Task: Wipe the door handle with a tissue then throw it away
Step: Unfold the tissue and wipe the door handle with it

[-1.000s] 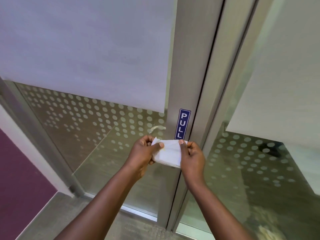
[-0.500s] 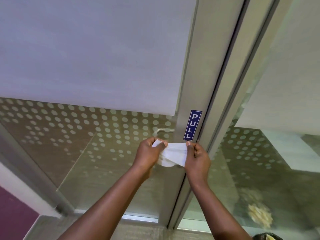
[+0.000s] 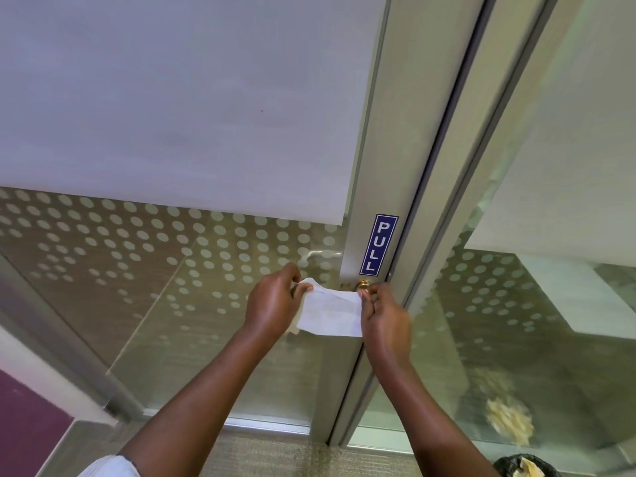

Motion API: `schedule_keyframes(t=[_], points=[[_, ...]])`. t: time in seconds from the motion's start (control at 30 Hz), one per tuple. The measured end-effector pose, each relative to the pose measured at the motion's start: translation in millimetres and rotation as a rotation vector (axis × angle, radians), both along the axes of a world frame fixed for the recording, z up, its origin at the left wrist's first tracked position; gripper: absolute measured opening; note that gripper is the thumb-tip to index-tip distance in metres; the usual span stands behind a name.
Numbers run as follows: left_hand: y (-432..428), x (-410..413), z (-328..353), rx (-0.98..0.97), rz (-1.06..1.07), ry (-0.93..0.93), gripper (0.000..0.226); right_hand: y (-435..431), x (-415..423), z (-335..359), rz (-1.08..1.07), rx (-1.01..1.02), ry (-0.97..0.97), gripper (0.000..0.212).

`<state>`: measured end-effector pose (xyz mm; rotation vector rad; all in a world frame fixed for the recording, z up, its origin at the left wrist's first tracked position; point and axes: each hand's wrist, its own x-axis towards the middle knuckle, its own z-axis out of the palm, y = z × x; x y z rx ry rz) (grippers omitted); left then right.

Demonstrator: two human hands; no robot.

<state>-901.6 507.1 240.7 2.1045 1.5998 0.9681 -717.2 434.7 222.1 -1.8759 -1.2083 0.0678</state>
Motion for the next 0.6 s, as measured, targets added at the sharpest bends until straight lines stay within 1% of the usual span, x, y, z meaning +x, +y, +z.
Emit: schedule_keyframes(t=[0.13,0.4,0.5,0.6], points=[[9,0,-7,0.044,-0.029,0.042,0.015,4,1,-5,0.014,-0.035,-0.069,0.02],[11,1,-14,0.038,-0.023,-0.043,0.013,3,10,-8,0.004,-0.014,-0.081,0.025],[8,0,-17,0.068,-0.019,-0.061,0.01,1,14,-10,-0.005,-0.024,-0.042,0.021],[6,-2,-19,0.096,-0.018,-0.048,0.005,-1,17,-11,-0.01,-0.025,-0.043,0.017]])
